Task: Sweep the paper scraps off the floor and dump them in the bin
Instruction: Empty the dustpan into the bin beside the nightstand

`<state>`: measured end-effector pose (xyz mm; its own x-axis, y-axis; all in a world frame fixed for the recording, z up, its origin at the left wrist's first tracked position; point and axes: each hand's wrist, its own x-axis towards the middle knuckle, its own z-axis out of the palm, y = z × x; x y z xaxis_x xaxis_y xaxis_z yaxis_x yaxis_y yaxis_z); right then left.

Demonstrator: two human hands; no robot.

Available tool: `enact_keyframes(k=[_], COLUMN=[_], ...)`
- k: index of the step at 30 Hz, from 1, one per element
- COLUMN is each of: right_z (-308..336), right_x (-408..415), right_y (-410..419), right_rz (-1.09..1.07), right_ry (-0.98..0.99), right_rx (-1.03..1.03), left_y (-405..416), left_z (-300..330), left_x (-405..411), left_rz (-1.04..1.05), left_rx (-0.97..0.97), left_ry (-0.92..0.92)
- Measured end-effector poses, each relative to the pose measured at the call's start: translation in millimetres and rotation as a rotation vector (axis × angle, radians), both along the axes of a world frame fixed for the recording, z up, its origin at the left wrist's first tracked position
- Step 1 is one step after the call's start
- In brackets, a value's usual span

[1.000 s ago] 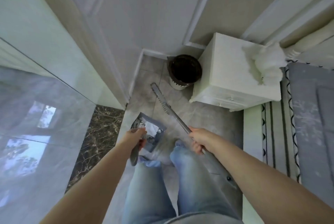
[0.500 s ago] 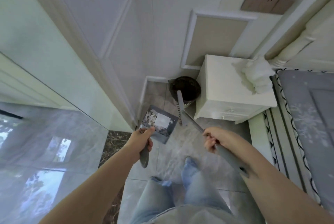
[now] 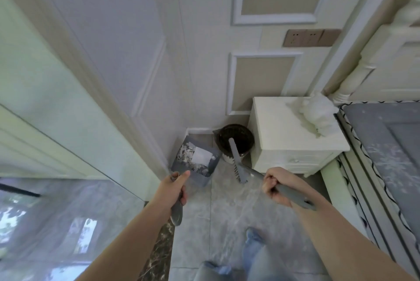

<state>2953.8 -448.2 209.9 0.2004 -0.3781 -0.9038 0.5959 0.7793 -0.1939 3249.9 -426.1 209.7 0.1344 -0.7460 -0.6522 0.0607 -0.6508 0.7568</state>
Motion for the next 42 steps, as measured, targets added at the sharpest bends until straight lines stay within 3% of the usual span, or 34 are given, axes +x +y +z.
enact_keyframes(k=[22, 37, 42], right_z=[29, 0, -18], right_x=[10, 1, -9], right_y=[15, -18, -36], right_rz=[-0.095, -0.113, -0.236], right_ry=[0.001, 0.027, -0.154], right_rx=[-0.065, -0.004, 0.019], left_y=[-18, -65, -97], left_z=[20, 8, -7], left_x=[3, -6, -18], left_rz=[-0.096, -0.14, -0.16], left_rx=[-0.015, -0.06, -0.057], left_ry=[-0.053, -0.085, -0.132])
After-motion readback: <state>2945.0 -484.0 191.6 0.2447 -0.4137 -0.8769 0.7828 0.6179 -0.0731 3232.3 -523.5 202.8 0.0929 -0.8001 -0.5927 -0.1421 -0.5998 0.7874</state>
